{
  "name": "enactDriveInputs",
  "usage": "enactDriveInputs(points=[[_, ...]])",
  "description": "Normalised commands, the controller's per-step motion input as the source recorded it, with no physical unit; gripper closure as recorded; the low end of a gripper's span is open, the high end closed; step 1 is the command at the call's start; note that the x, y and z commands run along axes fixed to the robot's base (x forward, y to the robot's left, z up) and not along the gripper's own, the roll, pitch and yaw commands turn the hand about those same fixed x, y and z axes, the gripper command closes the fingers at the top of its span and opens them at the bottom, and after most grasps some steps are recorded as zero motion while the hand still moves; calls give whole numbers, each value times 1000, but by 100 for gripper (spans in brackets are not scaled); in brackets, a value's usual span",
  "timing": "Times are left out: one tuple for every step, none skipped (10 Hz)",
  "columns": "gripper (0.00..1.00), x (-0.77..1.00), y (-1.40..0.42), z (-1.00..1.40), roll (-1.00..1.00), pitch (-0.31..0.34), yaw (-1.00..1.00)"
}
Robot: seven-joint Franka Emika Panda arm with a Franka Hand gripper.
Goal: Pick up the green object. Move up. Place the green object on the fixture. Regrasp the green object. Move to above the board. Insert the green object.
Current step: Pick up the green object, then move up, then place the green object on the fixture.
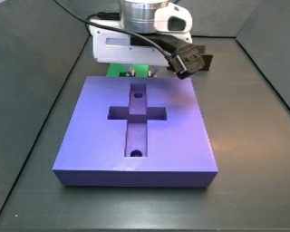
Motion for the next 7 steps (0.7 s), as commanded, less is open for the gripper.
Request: enactDriveInputs(points=[[100, 0, 0, 0, 0, 0, 0], [100, 0, 0, 833, 0, 0, 0], [100, 25, -35, 799, -20, -32, -24], [100, -11, -37, 576, -49, -13, -23], [100, 10, 7, 201, -89, -12, -12], [100, 0, -9, 0, -14, 0, 0], [100, 0, 126, 0, -297, 0, -100]])
